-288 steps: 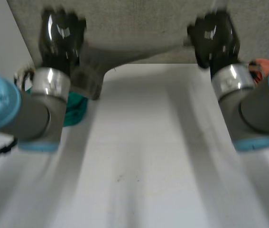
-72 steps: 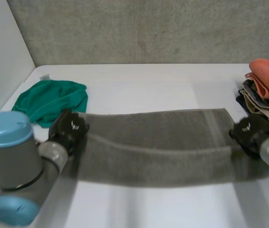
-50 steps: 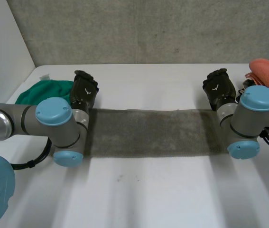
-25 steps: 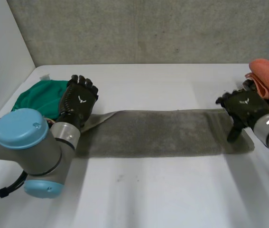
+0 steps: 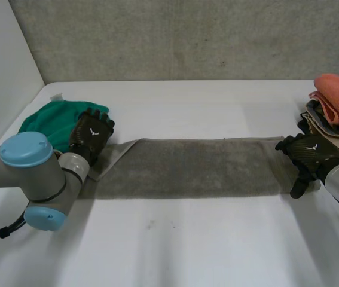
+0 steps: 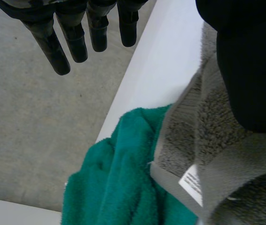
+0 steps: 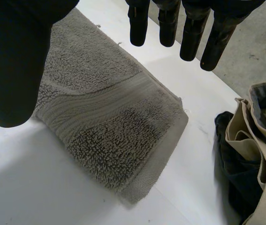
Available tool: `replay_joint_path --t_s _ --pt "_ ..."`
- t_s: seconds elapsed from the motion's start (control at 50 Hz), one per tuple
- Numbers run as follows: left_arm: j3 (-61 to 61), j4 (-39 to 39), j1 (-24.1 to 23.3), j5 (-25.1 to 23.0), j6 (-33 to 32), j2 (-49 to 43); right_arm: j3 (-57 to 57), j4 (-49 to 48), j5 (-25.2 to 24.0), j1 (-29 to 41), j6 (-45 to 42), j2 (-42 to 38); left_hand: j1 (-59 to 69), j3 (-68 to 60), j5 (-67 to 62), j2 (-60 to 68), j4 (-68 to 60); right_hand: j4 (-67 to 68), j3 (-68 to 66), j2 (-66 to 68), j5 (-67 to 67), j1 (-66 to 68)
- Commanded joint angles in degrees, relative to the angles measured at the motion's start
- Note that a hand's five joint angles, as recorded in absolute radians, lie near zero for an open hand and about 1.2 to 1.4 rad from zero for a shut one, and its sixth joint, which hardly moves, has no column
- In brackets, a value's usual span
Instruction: Fold the laundry.
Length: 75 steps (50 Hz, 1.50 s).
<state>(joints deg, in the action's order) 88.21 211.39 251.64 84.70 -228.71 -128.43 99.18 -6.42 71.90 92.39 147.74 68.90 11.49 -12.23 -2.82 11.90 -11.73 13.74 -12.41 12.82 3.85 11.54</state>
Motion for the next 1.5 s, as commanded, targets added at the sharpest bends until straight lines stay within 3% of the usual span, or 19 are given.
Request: replay_joint_path --t_s 0.02,0.16,0.26,0.58,0.7,0.8,1.0,1.16,1.28,1.5 --pt "-0.8 -1.4 0.3 -0.1 -0.1 -0.9 0.8 -0.6 0.1 0.0 0.0 0.0 -1.5 2.2 2.8 -1.9 1.7 -3.7 2.4 -2.8 -3.9 -1.5" --pt "-10.8 -0.1 1.3 1.3 -0.4 -7.5 0.8 -0.7 0.2 0.0 0.0 0.1 0.4 0.3 0.9 0.0 -0.2 -3.7 2.4 -2.8 -3.9 -1.5" --pt "-16.4 1.2 4.0 7.6 0.3 -8.4 1.1 -0.7 0.3 0.0 0.0 0.2 1.6 -0.9 -0.3 1.2 -1.3 -3.7 2.4 -2.8 -3.9 -1.5" --pt "-2.8 0.5 -0.1 6.3 4.3 4.6 1.6 -0.7 0.0 -0.8 -2.2 0.4 -1.4 2.2 2.8 -1.8 1.7 -3.7 2.4 -2.8 -3.9 -1.5" --pt "3.6 -3.5 -2.3 -0.1 4.3 6.7 1.7 -0.6 0.4 -0.9 -4.1 0.4 -1.5 2.2 2.8 -1.9 1.7 -3.7 2.4 -2.8 -3.9 -1.5" --pt "5.2 -5.6 -2.5 -1.3 4.3 6.2 2.0 -0.7 0.2 -0.7 -4.4 0.4 -1.5 2.2 2.8 -1.9 1.7 -3.7 2.4 -2.8 -3.9 -1.5" --pt "-3.5 -3.0 0.9 -0.6 3.5 -2.3 2.2 -1.3 0.3 -0.4 -4.5 0.0 -0.6 1.3 1.9 -1.0 0.9 -3.7 2.4 -2.8 -3.9 -1.5" --pt "-14.2 4.2 4.7 6.4 3.5 -6.5 2.0 -1.8 0.3 -1.1 -4.5 0.0 1.1 -0.3 0.2 0.7 -0.8 -2.8 1.5 -1.9 -2.9 -0.6" --pt "-10.1 4.6 3.6 7.1 4.3 -3.9 1.9 -1.8 -0.3 -2.1 -4.6 0.0 0.4 0.3 0.9 0.0 -0.2 6.2 -7.6 7.2 6.1 8.5" --pt "1.1 4.7 0.3 6.8 5.3 5.4 0.1 -4.3 0.3 -1.8 -10.3 -5.1 -0.6 1.3 1.9 -1.0 0.8 9.5 -10.8 10.4 9.3 11.7"
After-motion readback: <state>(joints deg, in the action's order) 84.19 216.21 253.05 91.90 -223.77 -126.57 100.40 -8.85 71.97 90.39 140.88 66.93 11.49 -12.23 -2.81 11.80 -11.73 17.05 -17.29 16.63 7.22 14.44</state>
